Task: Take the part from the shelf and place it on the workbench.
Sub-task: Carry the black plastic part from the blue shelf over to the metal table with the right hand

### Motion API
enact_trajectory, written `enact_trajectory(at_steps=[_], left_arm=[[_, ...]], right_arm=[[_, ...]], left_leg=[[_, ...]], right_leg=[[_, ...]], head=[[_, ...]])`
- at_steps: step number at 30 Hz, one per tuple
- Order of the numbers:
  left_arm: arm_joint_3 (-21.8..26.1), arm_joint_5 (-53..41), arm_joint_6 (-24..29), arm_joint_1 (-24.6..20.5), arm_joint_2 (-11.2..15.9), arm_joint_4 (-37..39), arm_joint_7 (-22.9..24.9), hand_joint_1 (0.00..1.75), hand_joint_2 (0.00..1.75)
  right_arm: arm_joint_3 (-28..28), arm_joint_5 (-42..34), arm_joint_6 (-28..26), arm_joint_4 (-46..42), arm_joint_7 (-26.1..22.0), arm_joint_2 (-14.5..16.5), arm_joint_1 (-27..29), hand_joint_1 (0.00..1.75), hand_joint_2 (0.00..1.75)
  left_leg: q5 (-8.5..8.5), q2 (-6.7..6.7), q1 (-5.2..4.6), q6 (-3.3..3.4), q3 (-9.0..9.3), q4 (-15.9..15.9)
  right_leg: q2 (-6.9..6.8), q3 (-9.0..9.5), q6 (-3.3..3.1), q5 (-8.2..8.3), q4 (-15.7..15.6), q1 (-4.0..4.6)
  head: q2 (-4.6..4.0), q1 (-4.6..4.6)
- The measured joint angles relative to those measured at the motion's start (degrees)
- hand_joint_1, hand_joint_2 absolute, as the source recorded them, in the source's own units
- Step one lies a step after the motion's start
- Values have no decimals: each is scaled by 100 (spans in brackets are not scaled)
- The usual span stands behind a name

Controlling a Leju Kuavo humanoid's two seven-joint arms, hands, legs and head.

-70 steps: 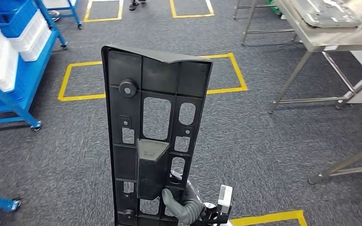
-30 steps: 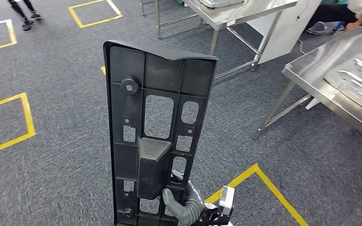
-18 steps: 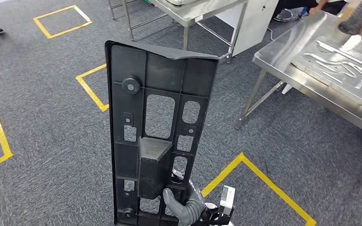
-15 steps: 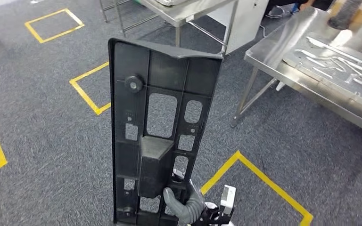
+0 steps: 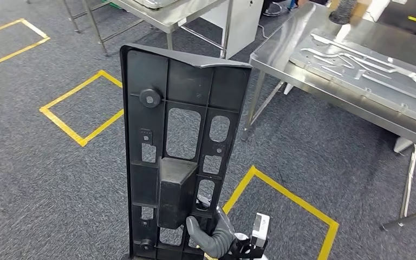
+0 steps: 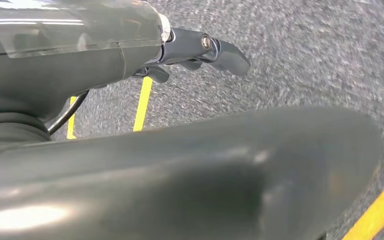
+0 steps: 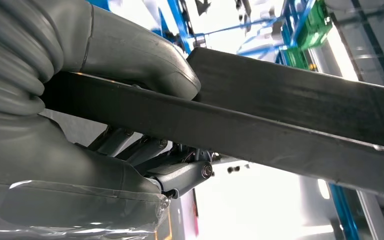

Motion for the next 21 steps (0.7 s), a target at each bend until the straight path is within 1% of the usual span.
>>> enact_trajectory(at_steps=[1, 2, 3, 4, 5, 6, 7, 8, 9, 10, 11, 12, 13, 14, 15, 16, 17, 18, 19, 20, 21], left_arm=[[0, 0, 0, 11, 0, 0, 1, 0, 0], [1, 0, 1, 22, 2, 0, 1, 0, 0], [1, 0, 1, 29, 3, 0, 2, 0, 0], [2, 0, 1, 26, 5, 0, 2, 0, 0], [2, 0, 1, 18, 5, 0, 2, 0, 0], [2, 0, 0, 11, 3, 0, 2, 0, 0], [2, 0, 0, 5, -1, 0, 2, 0, 0], [2, 1, 0, 3, -3, 0, 1, 0, 0], [2, 1, -1, 4, -5, 0, 0, 0, 0], [2, 2, -2, 4, -5, 0, -4, 0, 0], [2, 3, -4, 0, -5, 0, -10, 0, 0], [2, 4, -8, -5, -3, 0, -18, 0, 0], [2, 4, -13, -10, -2, 0, -32, 0, 0], [2, 4, -20, -8, 0, 0, -46, 0, 0], [2, 4, -30, 1, 2, 0, -60, 0, 0], [2, 3, -39, 19, 4, 0, -73, 0, 0], [2, 3, -49, 40, 7, 0, -83, 0, 0], [2, 2, -57, 59, 9, 0, -93, 0, 0], [2, 2, -62, 73, 12, 0, -105, 0, 0], [2, 1, -67, 80, 14, 0, -120, 0, 0], [2, -1, -73, 83, 16, 0, -139, 0, 0]], right_arm=[[0, 1, 0, 1, 1, -1, -4, 175, 175], [0, 1, 0, 2, 1, -2, -2, 175, 175], [0, 1, 0, 3, 1, -4, 3, 175, 175], [0, 1, 0, 4, 1, -5, 8, 175, 175], [0, 1, 0, 4, 1, -6, 10, 175, 175], [0, 1, -1, 2, 1, -5, 9, 175, 175], [0, 1, -1, -2, 2, -4, 4, 175, 175], [0, 3, -2, -8, 6, -1, -2, 175, 175], [0, 5, -3, -12, 10, 2, -10, 175, 175], [-1, 8, -5, -15, 15, 4, -16, 175, 175], [-1, 13, -8, -17, 22, 5, -19, 175, 175], [-2, 19, -10, -19, 27, 9, -15, 175, 175], [-3, 23, -13, -22, 31, 12, -15, 175, 175], [-4, 27, -14, -26, 34, 22, -21, 175, 175], [-6, 29, -15, -28, 34, 34, -28, 175, 175], [-8, 29, -15, -30, 33, 43, -37, 175, 175], [-10, 30, -15, -30, 34, 50, -38, 175, 175], [-11, 30, -14, -29, 34, 51, -30, 175, 175], [-13, 31, -14, -28, 35, 51, -20, 175, 175], [-13, 31, -14, -28, 35, 50, -13, 175, 175], [-13, 31, -13, -28, 35, 50, -9, 175, 175]], left_leg=[[-6, 72, -10, 18, -1, -1], [-13, 152, -21, 26, -2, 0], [-21, 230, -29, 29, 1, 1], [-30, 305, -35, 28, 7, 1], [-40, 372, -41, 23, 21, 1], [-52, 431, -49, 15, 41, 0], [-67, 486, -64, 1, 63, 0], [-82, 536, -76, -20, 82, 0], [-96, 588, -83, -46, 99, -2], [-106, 644, -87, -77, 114, -9], [-114, 707, -88, -109, 136, -21], [-132, 716, -81, -143, 155, -20], [-187, 637, -75, -173, 148, 36], [-296, 505, -70, -197, 89, 195], [-466, 334, -59, -218, -46, 494], [-660, 195, -56, -233, -237, 891], [-816, 131, -53, -247, -439, 1290], [-881, 102, -49, -262, -596, 1573], [-824, 92, -44, -271, -659, 1642], [-651, 80, -37, -275, -606, 1468], [-407, 24, -23, -277, -459, 1098]], right_leg=[[-123, -199, 22, -186, 399, -6], [-187, -384, 37, -318, 762, -15], [-217, -492, 43, -355, 970, -21], [-236, -482, 39, -281, 949, -22], [-269, -347, 21, -116, 691, -17], [-360, -117, -14, 87, 267, 0], [-501, 111, -64, 231, -153, 32], [-618, 277, -112, 324, -472, 66], [-696, 362, -154, 355, -647, 97], [-695, 372, -182, 342, -694, 119], [-620, 366, -203, 358, -715, 121], [-545, 380, -224, 377, -745, 101], [-473, 401, -248, 400, -783, 77], [-401, 423, -274, 427, -821, 49], [-332, 441, -294, 443, -843, 27], [-257, 442, -312, 446, -845, 24], [-175, 440, -322, 447, -839, 24], [-89, 441, -324, 442, -831, 26], [-2, 444, -320, 436, -818, 24], [87, 449, -308, 425, -800, 19], [173, 454, -289, 408, -774, 12]], head=[[0, 0], [0, 0], [0, 0], [0, 0], [0, 0], [0, 0], [0, 0], [0, 0], [0, 0], [0, 0], [0, 0], [0, -1], [0, -2], [0, -2], [0, -3], [0, -3], [0, -4], [0, -4], [0, -3], [0, -3], [0, -3]])
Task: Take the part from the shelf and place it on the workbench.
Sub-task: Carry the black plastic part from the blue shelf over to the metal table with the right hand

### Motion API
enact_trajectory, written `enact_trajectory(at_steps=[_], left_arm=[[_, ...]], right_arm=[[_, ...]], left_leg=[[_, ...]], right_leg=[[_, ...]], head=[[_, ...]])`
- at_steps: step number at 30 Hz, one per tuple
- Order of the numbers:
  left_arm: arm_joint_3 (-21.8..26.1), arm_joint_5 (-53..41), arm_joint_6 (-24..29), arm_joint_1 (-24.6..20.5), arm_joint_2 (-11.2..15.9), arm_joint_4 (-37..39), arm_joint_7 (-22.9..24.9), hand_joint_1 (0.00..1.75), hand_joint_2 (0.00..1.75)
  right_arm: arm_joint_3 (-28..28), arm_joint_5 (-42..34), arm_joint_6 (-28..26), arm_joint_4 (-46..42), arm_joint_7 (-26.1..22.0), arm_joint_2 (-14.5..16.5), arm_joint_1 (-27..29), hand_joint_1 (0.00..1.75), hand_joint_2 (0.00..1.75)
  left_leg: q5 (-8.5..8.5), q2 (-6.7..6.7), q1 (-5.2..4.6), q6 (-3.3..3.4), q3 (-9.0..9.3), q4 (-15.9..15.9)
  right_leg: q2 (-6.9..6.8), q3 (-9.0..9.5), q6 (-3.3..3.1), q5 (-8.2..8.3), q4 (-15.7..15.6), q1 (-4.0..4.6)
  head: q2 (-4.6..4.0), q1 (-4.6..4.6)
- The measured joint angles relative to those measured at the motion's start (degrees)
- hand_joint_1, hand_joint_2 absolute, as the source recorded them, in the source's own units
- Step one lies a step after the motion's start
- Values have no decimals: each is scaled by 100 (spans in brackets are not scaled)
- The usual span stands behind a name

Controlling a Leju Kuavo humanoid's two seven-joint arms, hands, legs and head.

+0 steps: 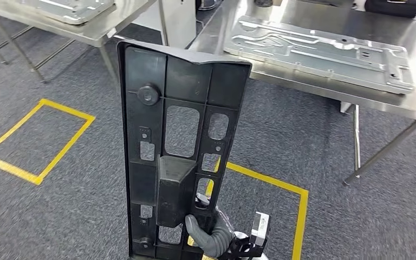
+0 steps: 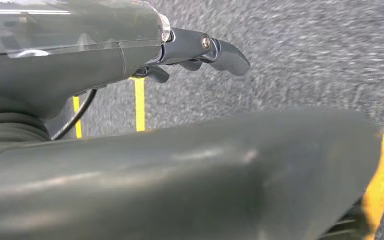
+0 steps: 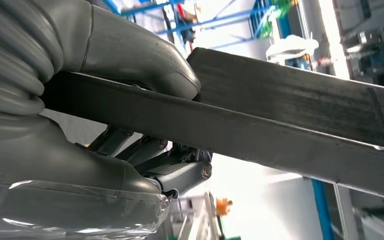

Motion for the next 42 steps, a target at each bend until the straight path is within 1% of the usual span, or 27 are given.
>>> enact_trajectory(at_steps=[2, 3, 4, 6, 8, 10, 12, 13, 14, 15, 17, 19, 21, 22, 24, 25, 27, 28, 29, 31, 33, 35, 36, 37, 39, 41, 42], left_arm=[[0, -8, -13, 7, 6, 0, -32, 0, 0], [0, -14, -20, 10, 10, 0, -45, 0, 0], [0, -22, -26, 11, 13, 0, -54, 0, 0], [-1, -38, -37, 0, 14, 0, -65, 0, 0], [-3, -48, -45, -11, 9, 0, -68, 0, 0], [-3, -52, -50, 1, 8, 0, -69, 0, 0], [-2, -50, -51, 26, 12, 0, -70, 0, 0], [-2, -48, -51, 32, 14, 0, -74, 0, 0], [-2, -42, -50, 33, 15, 0, -81, 0, 0], [-2, -35, -49, 32, 15, 0, -92, 0, 0], [-2, -12, -46, 33, 14, 0, -123, 0, 0], [-2, 5, -42, 41, 15, 0, -146, 0, 0], [-1, 10, -35, 42, 16, 0, -160, 0, 0], [0, 13, -32, 38, 17, 0, -168, 0, 0], [0, 20, -27, 40, 20, 0, -190, 0, 0], [0, 25, -25, 51, 21, 0, -198, 0, 0], [1, 42, -16, 91, 23, 0, -205, 0, 0], [2, 49, -13, 110, 25, 0, -207, 0, 0], [2, 56, -9, 124, 26, 0, -209, 0, 0], [4, 66, -5, 130, 28, 0, -217, 0, 0], [13, 81, 1, 130, 40, 0, -223, 0, 0], [23, 101, 7, 133, 52, 0, -226, 0, 0], [27, 110, 9, 132, 54, 0, -229, 0, 0], [29, 116, 10, 127, 53, 0, -233, 0, 0], [32, 122, 11, 121, 48, 0, -243, 0, 0], [34, 126, 13, 139, 44, 0, -248, 0, 0], [37, 128, 15, 156, 45, 0, -249, 0, 0]], right_arm=[[-2, 0, 0, -2, 0, 0, 2, 175, 175], [-3, 0, -1, -7, 0, 0, 7, 175, 175], [-5, 1, -1, -11, -1, -1, 16, 175, 175], [-14, 2, -3, -21, -1, -6, 42, 175, 175], [-28, 2, -4, -32, -1, -16, 57, 175, 175], [-37, 2, -4, -46, -2, -23, 58, 175, 175], [-37, 2, -4, -50, -2, -32, 66, 175, 175], [-37, 2, -4, -50, -2, -39, 73, 175, 175], [-37, 2, -4, -50, -2, -45, 78, 175, 175], [-36, 2, -4, -50, -2, -49, 79, 175, 175], [-36, 3, -4, -54, -2, -50, 71, 175, 175], [-36, 4, -4, -61, -2, -49, 57, 175, 175], [-37, 4, -3, -66, -4, -50, 52, 175, 175], [-37, 4, -2, -66, -4, -50, 53, 175, 175], [-36, 1, 1, -66, -6, -46, 38, 175, 175], [-35, -3, 3, -64, -8, -44, 27, 175, 175], [-35, -14, 7, -55, -10, -39, 13, 175, 175], [-34, -19, 8, -46, -10, -39, 13, 175, 175], [-34, -25, 8, -35, -10, -39, 13, 175, 175], [-32, -43, 10, -20, -10, -39, 7, 175, 175], [-29, -56, 17, -15, -11, -37, -13, 175, 175], [-22, -66, 32, -11, -13, -34, -33, 175, 175], [-19, -71, 44, -8, -13, -33, -39, 175, 175], [-17, -74, 57, -4, -13, -33, -41, 175, 175], [-16, -81, 79, 5, -13, -35, -68, 175, 175], [-8, -96, 87, 22, -13, -37, -105, 175, 175], [-3, -104, 89, 34, -13, -38, -116, 175, 175]], left_leg=[[319, -246, 31, 13, 322, -745], [372, -342, 38, 28, 412, -950], [353, -384, 35, 55, 442, -1013], [367, -288, 25, 127, 454, -1037], [386, -170, 34, 203, 479, -1081], [381, -24, 32, 257, 496, -1106], [359, 140, 23, 276, 500, -1105], [347, 220, 21, 275, 506, -1105], [333, 294, 21, 267, 520, -1104], [314, 362, 21, 255, 544, -1104], [270, 476, 6, 212, 601, -1103], [232, 576, -15, 151, 640, -1104], [212, 685, -23, 84, 682, -1127], [185, 658, -17, 50, 704, -1118], [-13, 417, 3, 2, 612, -842], [-186, 250, 15, -11, 459, -518], [-492, 96, 22, -28, 50, 256], [-515, 76, 21, -32, -98, 489], [-420, 67, 21, -30, -148, 505], [50, -31, 23, -2, 64, -118], [361, -314, 36, 41, 353, -831], [374, -460, 27, 82, 444, -1045], [384, -410, 19, 106, 456, -1067], [397, -343, 24, 140, 470, -1091], [420, -195, 47, 213, 505, -1149], [414, -30, 43, 261, 522, -1170], [404, 60, 36, 270, 524, -1168]], right_leg=[[153, -16, 50, -43, 69, -5], [212, -36, 80, -54, 95, -8], [263, -57, 112, -57, 105, -10], [321, -84, 184, -53, 103, -22], [84, -158, 244, -156, 255, -13], [-269, -462, 291, -476, 860, -15], [-383, -871, 328, -771, 1624, -43], [-395, -967, 338, -774, 1785, -55], [-414, -934, 340, -660, 1697, -63], [-455, -773, 330, -462, 1374, -66], [-687, -327, 277, -104, 526, -26], [-824, -131, 217, -5, 122, 29], [-707, -143, 165, -10, 92, 41], [-639, -127, 137, 1, 65, 26], [-513, -77, 71, 27, 3, -12], [-452, -59, 47, 30, -10, -20], [-306, -53, 19, 22, -3, -11], [-222, -49, 13, 17, 4, -4], [-135, -42, 13, 11, 13, 1], [39, -17, 27, -9, 36, 3], [191, -24, 71, -31, 69, 2], [313, -67, 144, -28, 80, -25], [378, -85, 186, -17, 72, -41], [379, -90, 221, -18, 72, -48], [112, -200, 271, -152, 294, -21], [-257, -553, 310, -492, 979, -17], [-334, -773, 333, -650, 1384, -34]], head=[[0, 0], [0, 1], [0, 1], [0, 1], [0, 1], [0, 2], [0, 2], [0, 2], [0, 1], [0, 1], [0, 1], [0, 2], [0, 2], [0, 1], [0, 1], [0, 1], [0, 0], [0, 0], [0, 0], [0, 1], [0, 0], [0, 1], [0, 0], [0, 0], [0, 3], [0, 7], [0, 6]])
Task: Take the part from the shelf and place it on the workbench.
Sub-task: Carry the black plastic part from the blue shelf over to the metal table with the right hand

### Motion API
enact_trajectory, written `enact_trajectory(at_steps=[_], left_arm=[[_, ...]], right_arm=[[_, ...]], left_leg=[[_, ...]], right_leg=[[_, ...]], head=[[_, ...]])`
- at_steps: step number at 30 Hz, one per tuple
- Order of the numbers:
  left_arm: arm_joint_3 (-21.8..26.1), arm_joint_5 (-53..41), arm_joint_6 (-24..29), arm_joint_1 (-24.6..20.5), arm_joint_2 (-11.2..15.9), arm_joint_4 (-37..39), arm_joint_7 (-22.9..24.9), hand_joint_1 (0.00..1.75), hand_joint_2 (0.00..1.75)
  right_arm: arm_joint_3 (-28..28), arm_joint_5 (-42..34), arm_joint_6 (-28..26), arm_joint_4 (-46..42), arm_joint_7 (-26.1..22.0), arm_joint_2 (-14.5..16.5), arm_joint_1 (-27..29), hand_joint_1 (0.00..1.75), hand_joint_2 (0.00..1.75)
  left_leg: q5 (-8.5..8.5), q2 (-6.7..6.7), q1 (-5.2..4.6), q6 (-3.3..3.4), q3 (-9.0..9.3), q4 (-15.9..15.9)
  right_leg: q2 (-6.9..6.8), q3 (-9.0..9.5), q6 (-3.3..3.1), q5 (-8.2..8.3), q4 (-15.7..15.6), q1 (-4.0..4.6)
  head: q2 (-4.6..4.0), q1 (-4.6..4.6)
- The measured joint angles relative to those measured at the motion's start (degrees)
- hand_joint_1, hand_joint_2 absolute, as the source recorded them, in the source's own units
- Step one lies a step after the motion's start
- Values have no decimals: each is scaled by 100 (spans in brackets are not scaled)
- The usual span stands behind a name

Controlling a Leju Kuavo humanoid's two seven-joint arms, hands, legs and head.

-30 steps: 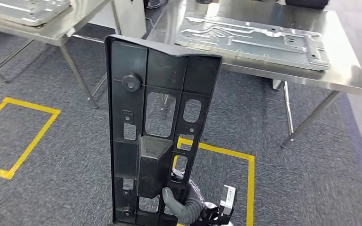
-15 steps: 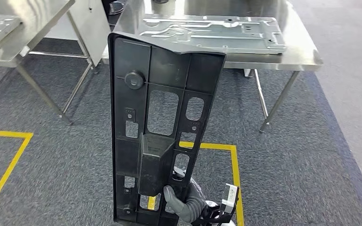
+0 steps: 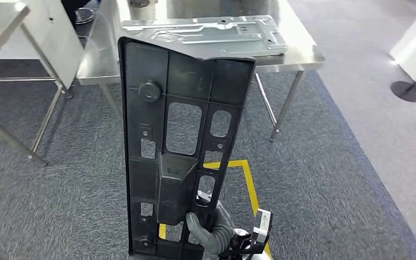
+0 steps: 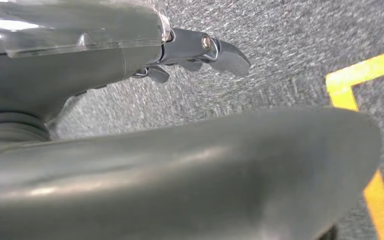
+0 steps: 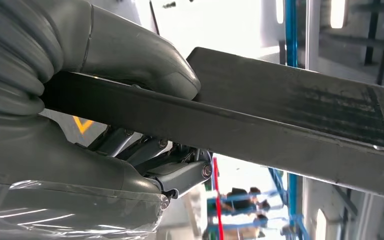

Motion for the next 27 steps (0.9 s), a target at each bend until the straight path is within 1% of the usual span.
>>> enact_trajectory(at_steps=[1, 2, 3, 4, 5, 6, 7, 8, 9, 10, 11, 12, 13, 14, 15, 16, 17, 18, 19, 20, 21, 22, 23, 24, 26, 27], left_arm=[[4, 1, 3, 13, 1, 0, 0, 0, 0], [9, 2, 5, 19, 1, 0, 0, 0, 0], [14, 3, 7, 19, 1, 0, 0, 0, 0], [19, 3, 7, 16, 1, 0, 0, 0, 0], [24, 4, 7, 13, 0, 0, -1, 0, 0], [29, 6, 8, 13, -1, 0, -2, 0, 0], [35, 10, 9, 13, -1, 0, -4, 0, 0], [41, 18, 11, 13, -1, 0, -7, 0, 0], [46, 26, 14, 8, -1, 0, -9, 0, 0], [49, 33, 16, -2, -1, 0, -10, 0, 0], [51, 38, 17, -11, 0, 0, -13, 0, 0], [52, 39, 18, -16, 1, 0, -16, 0, 0], [55, 39, 20, -16, 1, 0, -20, 0, 0], [60, 39, 21, -10, 2, 0, -22, 0, 0], [66, 39, 22, 2, 2, 0, -23, 0, 0], [71, 39, 23, 15, 2, 0, -22, 0, 0], [75, 39, 24, 27, 2, 0, -20, 0, 0], [78, 39, 25, 35, 2, 0, -19, 0, 0], [80, 39, 25, 37, 2, 0, -18, 0, 0], [82, 39, 25, 35, 3, 0, -17, 0, 0], [84, 40, 24, 30, 4, 0, -18, 0, 0], [86, 40, 22, 23, 5, 0, -20, 0, 0], [86, 40, 18, 17, 5, 0, -21, 0, 0], [87, 39, 8, 14, 6, 0, -23, 0, 0], [87, 26, -24, 11, 7, 0, -23, 0, 0], [87, 15, -40, 6, 7, 0, -21, 0, 0]], right_arm=[[4, -7, 1, 14, 0, -3, -2, 175, 175], [7, -13, 1, 26, 1, -5, 0, 175, 175], [10, -15, 1, 36, 1, -8, 0, 175, 175], [13, -17, 1, 42, 2, -9, -3, 175, 175], [16, -20, 1, 43, 2, -10, -12, 175, 175], [21, -23, 0, 44, 3, -10, -26, 175, 175], [26, -28, -1, 45, 2, -10, -43, 175, 175], [31, -35, -3, 47, 1, -10, -58, 175, 175], [33, -42, -6, 50, 0, -10, -67, 175, 175], [34, -47, -11, 53, -2, -10, -70, 175, 175], [34, -45, -23, 56, -4, -10, -71, 175, 175], [34, -32, -56, 59, -10, -10, -78, 175, 175], [34, -3, -104, 61, -21, -8, -89, 175, 175], [33, 40, -171, 64, -36, -9, -101, 175, 175], [31, 99, -259, 68, -56, -13, -112, 175, 175], [25, 169, -352, 72, -77, -25, -116, 175, 175], [9, 252, -461, 75, -102, -45, -116, 175, 175], [-19, 343, -575, 77, -127, -71, -114, 175, 175], [-61, 444, -695, 68, -151, -105, -113, 175, 175], [-123, 558, -819, 48, -173, -145, -112, 175, 175], [-200, 683, -934, 12, -191, -193, -111, 175, 175], [-304, 823, -1043, -49, -204, -253, -105, 175, 175], [-428, 965, -1138, -124, -213, -321, -92, 175, 175], [-575, 1121, -1244, -218, -225, -402, -70, 175, 175], [-886, 1443, -1491, -429, -254, -563, -16, 175, 175], [-1042, 1591, -1629, -541, -271, -648, 7, 175, 175]], left_leg=[[-10, 86, -5, 1, 4, 1], [-21, 166, -6, -3, 11, 2], [-35, 239, -6, -13, 25, 3], [-51, 302, -6, -28, 47, 3], [-70, 357, -11, -48, 75, 4], [-94, 404, -25, -78, 94, 7], [-115, 448, -40, -112, 114, 8], [-133, 488, -55, -145, 130, 9], [-146, 531, -66, -182, 147, 4], [-160, 567, -61, -215, 169, 1], [-199, 526, -51, -247, 178, 31], [-290, 431, -38, -272, 143, 152], [-440, 301, -27, -290, 42, 395], [-628, 158, -19, -300, -124, 758], [-810, 75, -18, -304, -332, 1174], [-919, 36, -18, -305, -520, 1520], [-907, 19, -18, -301, -631, 1682], [-774, 14, -18, -289, -634, 1611], [-541, 13, -18, -272, -528, 1312], [-299, 8, -18, -248, -364, 892], [-136, 1, -30, -222, -208, 517], [-42, -5, -41, -190, -100, 257], [-27, -11, -53, -157, -58, 140], [-39, -15, -69, -125, -56, 125], [-16, -19, -70, -54, -62, 107], [-3, -18, -64, -21, -52, 85]], right_leg=[[-36, -160, 21, -77, 288, -19], [-59, -212, 36, -41, 366, -35], [-89, -142, 43, 94, 214, -47], [-159, 49, 38, 298, -154, -52], [-310, 285, 21, 486, -603, -44], [-437, 482, -7, 619, -973, -24], [-532, 607, -40, 685, -1214, -2], [-573, 649, -73, 689, -1307, 20], [-515, 642, -103, 683, -1309, 38], [-458, 644, -136, 686, -1322, 32], [-414, 657, -170, 693, -1343, 22], [-373, 675, -206, 701, -1366, 9], [-334, 693, -240, 709, -1387, -6], [-298, 701, -264, 706, -1393, -2], [-257, 702, -282, 700, -1389, 6], [-211, 705, -293, 694, -1384, 17], [-165, 714, -299, 685, -1378, 28], [-122, 728, -297, 675, -1371, 34], [-85, 750, -288, 662, -1364, 38], [-56, 771, -273, 645, -1356, 38], [-35, 780, -250, 628, -1342, 47], [-20, 778, -225, 619, -1330, 56], [-12, 767, -196, 615, -1323, 61], [-8, 755, -161, 619, -1321, 66], [-8, 755, -89, 620, -1335, 52], [-13, 746, -51, 586, -1300, 45]], head=[[0, -1], [0, -1], [0, 0], [0, 0], [0, 0], [0, -1], [0, -1], [0, -1], [0, -1], [0, -1], [0, -1], [0, -1], [0, -2], [0, -2], [0, -2], [0, -2], [0, -2], [0, -2], [0, -2], [0, -2], [0, -2], [0, -2], [0, -1], [0, -1], [0, -1], [0, -1]])
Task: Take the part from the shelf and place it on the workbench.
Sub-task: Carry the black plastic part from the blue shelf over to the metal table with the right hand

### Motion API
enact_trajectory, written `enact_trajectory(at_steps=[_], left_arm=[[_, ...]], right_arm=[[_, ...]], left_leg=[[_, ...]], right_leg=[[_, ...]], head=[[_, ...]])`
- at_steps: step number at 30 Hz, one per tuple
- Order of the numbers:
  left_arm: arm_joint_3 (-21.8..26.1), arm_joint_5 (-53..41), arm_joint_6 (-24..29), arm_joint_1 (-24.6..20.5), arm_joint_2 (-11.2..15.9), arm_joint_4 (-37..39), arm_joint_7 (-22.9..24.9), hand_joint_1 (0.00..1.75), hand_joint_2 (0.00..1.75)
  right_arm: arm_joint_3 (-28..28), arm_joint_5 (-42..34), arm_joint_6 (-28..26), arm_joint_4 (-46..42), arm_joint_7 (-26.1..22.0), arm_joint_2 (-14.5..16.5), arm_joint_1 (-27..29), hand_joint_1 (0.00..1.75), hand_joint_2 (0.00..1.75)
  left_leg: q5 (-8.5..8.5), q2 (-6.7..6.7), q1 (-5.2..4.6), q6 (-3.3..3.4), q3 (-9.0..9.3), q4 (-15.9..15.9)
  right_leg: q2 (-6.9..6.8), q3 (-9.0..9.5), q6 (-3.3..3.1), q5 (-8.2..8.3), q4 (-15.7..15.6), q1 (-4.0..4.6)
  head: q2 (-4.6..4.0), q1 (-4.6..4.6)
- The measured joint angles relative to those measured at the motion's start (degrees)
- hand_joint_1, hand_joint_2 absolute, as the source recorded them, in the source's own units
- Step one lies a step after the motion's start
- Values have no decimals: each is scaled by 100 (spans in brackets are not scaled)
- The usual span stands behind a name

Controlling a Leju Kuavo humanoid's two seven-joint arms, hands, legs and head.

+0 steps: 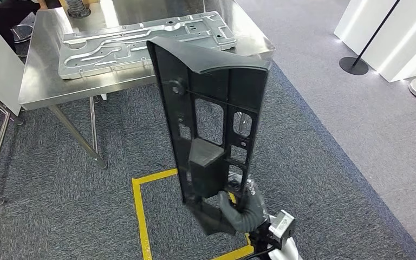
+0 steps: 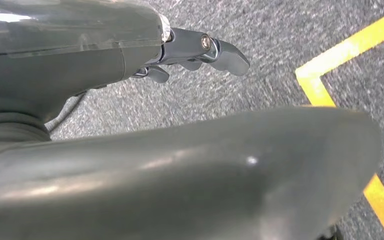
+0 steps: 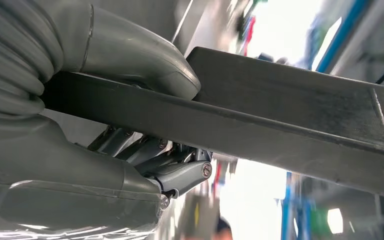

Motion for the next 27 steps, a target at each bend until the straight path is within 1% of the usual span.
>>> enact_trajectory(at_steps=[1, 2, 3, 4, 5, 6, 7, 8, 9, 10, 11, 12, 13, 15, 16, 17, 18, 19, 20, 21, 22, 23, 24, 25, 26, 27], left_arm=[[0, -10, -16, -12, -1, 0, 5, 0, 0], [0, -19, -30, -25, -2, 0, 13, 0, 0], [0, -20, -42, -36, -2, 0, 21, 0, 0], [0, -20, -51, -41, -3, 0, 31, 0, 0], [0, -20, -58, -43, -3, 0, 39, 0, 0], [0, -20, -62, -42, -3, 0, 46, 0, 0], [0, -19, -63, -42, -4, 0, 53, 0, 0], [0, -16, -64, -42, -5, 0, 58, 0, 0], [1, -11, -64, -43, -7, 0, 60, 0, 0], [1, -1, -64, -45, -9, 0, 60, 0, 0], [2, 11, -64, -46, -10, 0, 56, 0, 0], [4, 26, -64, -45, -10, 0, 49, 0, 0], [5, 38, -63, -45, -10, 0, 40, 0, 0], [8, 51, -62, -44, -10, 0, 22, 0, 0], [8, 55, -62, -45, -10, 0, 15, 0, 0], [9, 59, -62, -46, -10, 0, 9, 0, 0], [9, 61, -62, -44, -10, 0, 6, 0, 0], [9, 63, -62, -41, -10, 0, 4, 0, 0], [9, 63, -63, -36, -10, 0, 4, 0, 0], [9, 63, -64, -30, -10, 0, 4, 0, 0], [9, 63, -66, -24, -10, 0, 4, 0, 0], [9, 63, -68, -20, -10, 0, 4, 0, 0], [9, 63, -69, -17, -10, 0, 4, 0, 0], [10, 64, -69, -16, -3, 0, 4, 0, 0], [11, 65, -68, -17, 6, 0, 4, 0, 0], [13, 65, -68, -22, 13, 0, 4, 0, 0]], right_arm=[[-154, 126, -124, -117, -11, -89, 15, 175, 175], [-315, 236, -237, -237, -19, -187, 29, 175, 175], [-463, 314, -312, -345, -21, -280, 47, 175, 175], [-614, 385, -381, -446, -20, -371, 72, 175, 175], [-751, 446, -437, -525, -9, -451, 100, 175, 175], [-877, 498, -489, -591, 11, -525, 126, 175, 175], [-984, 545, -537, -644, 35, -593, 146, 175, 175], [-1080, 588, -579, -693, 58, -663, 157, 175, 175], [-1165, 614, -610, -739, 72, -727, 161, 175, 175], [-1240, 627, -629, -774, 75, -779, 159, 175, 175], [-1314, 631, -644, -805, 76, -822, 158, 175, 175], [-1380, 631, -654, -827, 76, -852, 161, 175, 175], [-1439, 631, -658, -839, 76, -874, 168, 175, 175], [-1547, 631, -662, -870, 77, -916, 190, 175, 175], [-1593, 630, -663, -888, 77, -929, 194, 175, 175], [-1632, 630, -667, -909, 77, -939, 193, 175, 175], [-1662, 629, -671, -928, 78, -944, 194, 175, 175], [-1687, 629, -675, -938, 78, -947, 195, 175, 175], [-1706, 631, -680, -943, 81, -947, 200, 175, 175], [-1725, 633, -682, -944, 86, -947, 207, 175, 175], [-1743, 636, -685, -945, 94, -947, 212, 175, 175], [-1761, 639, -689, -947, 104, -947, 215, 175, 175], [-1778, 643, -692, -953, 113, -947, 214, 175, 175], [-1793, 650, -698, -960, 121, -947, 212, 175, 175], [-1803, 659, -703, -967, 128, -947, 205, 175, 175], [-1812, 672, -710, -974, 137, -949, 199, 175, 175]], left_leg=[[12, 2, 11, 30, 10, -21], [14, 5, 20, 58, 19, -37], [8, 10, 19, 79, 19, -39], [-1, 13, 16, 96, 18, -39], [-11, 15, 13, 106, 20, -38], [-20, 16, 11, 107, 26, -38], [-31, 16, 11, 103, 40, -37], [-46, 15, 11, 92, 63, -37], [-65, 15, 9, 75, 89, -37], [-89, 14, -4, 49, 109, -30], [-112, 14, -16, 20, 121, -28], [-134, 15, -28, -11, 127, -28], [-154, 17, -37, -43, 132, -34], [-194, 25, -29, -106, 162, -38], [-243, 26, -23, -135, 147, 43], [-337, 25, -16, -160, 69, 239], [-476, 22, -9, -179, -95, 569], [-635, 21, -10, -190, -330, 988], [-757, 20, -9, -194, -583, 1393], [-782, 20, -11, -189, -790, 1671], [-678, 19, -15, -172, -897, 1728], [-453, 16, -25, -138, -886, 1546], [-148, 13, -43, -84, -778, 1168], [88, 9, -70, -14, -632, 784], [245, 5, -98, 51, -493, 447], [298, 3, -128, 99, -399, 237]], right_leg=[[-6, -51, 35, -84, 122, -8], [-12, -160, 69, -217, 356, -18], [-20, -332, 98, -388, 708, -30], [-23, -542, 121, -554, 1115, -37], [-25, -732, 137, -658, 1462, -45], [-26, -849, 146, -669, 1652, -51], [-29, -851, 147, -564, 1609, -58], [-36, -730, 142, -366, 1324, -65], [-55, -524, 134, -138, 890, -73], [-80, -324, 118, 20, 470, -70], [-96, -183, 89, 106, 170, -62], [-107, -114, 55, 117, 17, -49], [-104, -108, 14, 79, -12, -34], [-87, -80, -69, 54, -28, -37], [-84, -43, -114, 38, -45, -45], [-82, 3, -156, 22, -62, -52], [-83, 49, -192, -4, -72, -52], [-81, 87, -221, -38, -74, -41], [-75, 124, -236, -73, -73, -26], [-66, 168, -245, -114, -73, -9], [-55, 226, -251, -160, -72, 10], [-43, 299, -254, -213, -72, 31], [-35, 384, -255, -273, -74, 50], [-33, 460, -250, -333, -81, 62], [-27, 514, -233, -382, -88, 67], [-24, 548, -208, -418, -104, 59]], head=[[0, 0], [0, 0], [0, 0], [0, 0], [0, 0], [0, 0], [0, 0], [0, 0], [0, 0], [0, 0], [0, 0], [0, 0], [0, 0], [0, 0], [0, 0], [0, 0], [0, 0], [0, 0], [0, 0], [0, 0], [0, 0], [0, 0], [0, 0], [0, 1], [0, 1], [0, 1]])
